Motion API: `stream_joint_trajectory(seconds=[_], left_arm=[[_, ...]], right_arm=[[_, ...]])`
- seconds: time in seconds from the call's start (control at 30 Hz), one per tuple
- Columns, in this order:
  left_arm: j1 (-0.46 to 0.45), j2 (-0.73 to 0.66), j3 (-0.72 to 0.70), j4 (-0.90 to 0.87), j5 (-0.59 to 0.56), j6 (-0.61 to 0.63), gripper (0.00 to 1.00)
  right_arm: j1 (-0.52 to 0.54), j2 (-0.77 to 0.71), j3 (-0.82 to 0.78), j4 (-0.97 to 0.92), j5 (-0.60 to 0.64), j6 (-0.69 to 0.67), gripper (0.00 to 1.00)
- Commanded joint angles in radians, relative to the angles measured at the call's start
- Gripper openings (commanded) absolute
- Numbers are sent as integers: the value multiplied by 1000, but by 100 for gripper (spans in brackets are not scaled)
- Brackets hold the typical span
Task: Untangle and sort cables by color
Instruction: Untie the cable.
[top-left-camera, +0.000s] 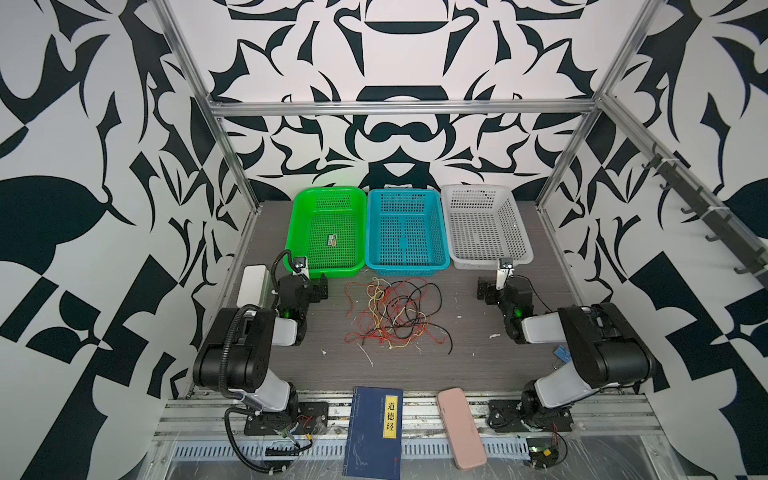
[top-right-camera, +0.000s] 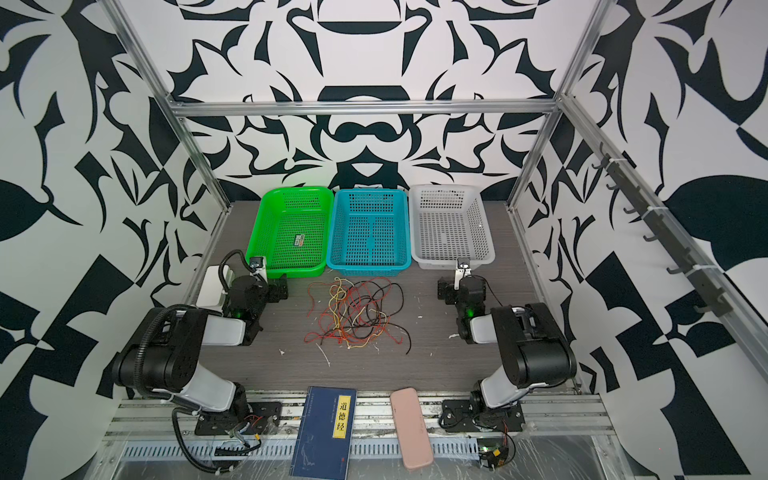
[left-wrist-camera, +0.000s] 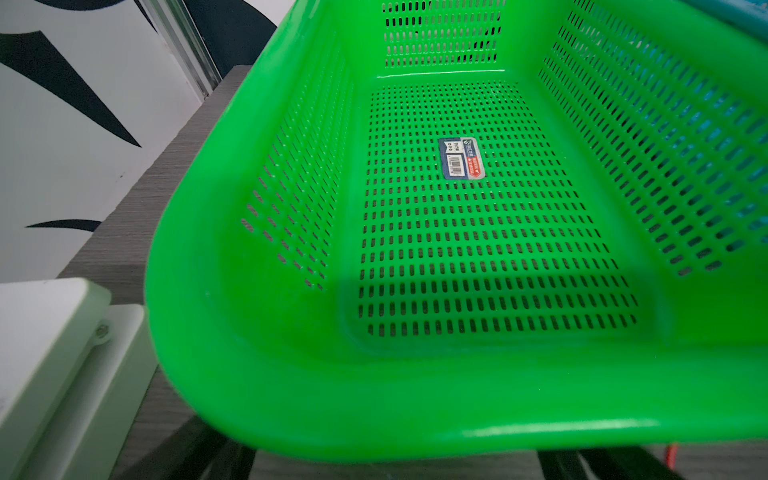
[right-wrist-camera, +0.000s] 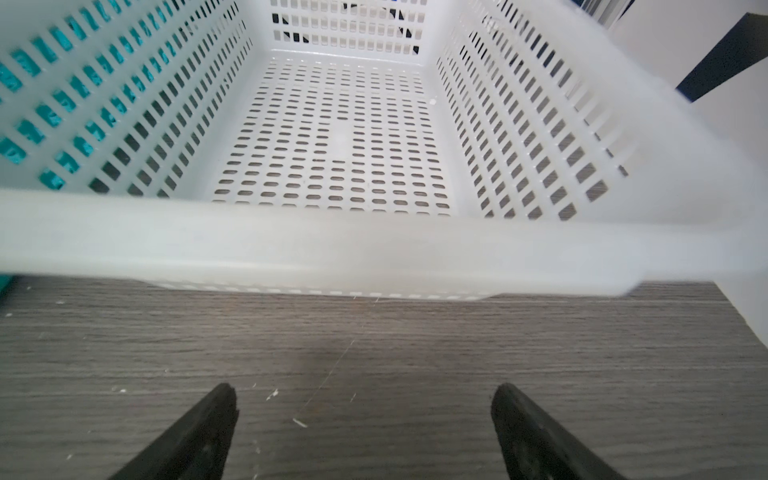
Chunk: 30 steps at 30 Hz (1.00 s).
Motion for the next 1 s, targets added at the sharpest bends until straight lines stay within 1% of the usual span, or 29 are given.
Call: stream_joint_trajectory(seconds=[0.0, 0.57, 0.63, 0.7, 0.73, 0.77, 0.8, 0.83, 0.9, 0.97], left_arm=[[2, 5, 23, 52, -4, 0, 99], [3, 4, 29, 36, 3, 4, 99], [2, -10, 22, 51, -85, -18, 99], [2, -67, 19, -11, -96, -46, 99], [-4, -98, 16, -4, -139, -35, 99], [-16, -143, 16, -38, -144, -22, 99], [-22, -203, 26, -101, -152, -20, 99], [-22, -267, 30, -154, -144, -22, 99], [-22, -424, 23, -207, -103, -79, 99], [-22, -554, 16, -214, 42, -106, 99]], right_arm=[[-4, -3, 29, 43, 13, -8, 100], [-4, -5, 29, 41, 19, -2, 100], [-4, -5, 29, 42, 21, -2, 100], [-4, -5, 29, 42, 26, -2, 100], [-4, -5, 29, 42, 47, 5, 100], [-4, -7, 28, 43, 55, 12, 100], [-4, -8, 26, 47, 101, 18, 100], [-4, -8, 22, 52, 112, 23, 100], [-4, -8, 21, 53, 113, 23, 100], [-4, -8, 22, 53, 114, 24, 100]])
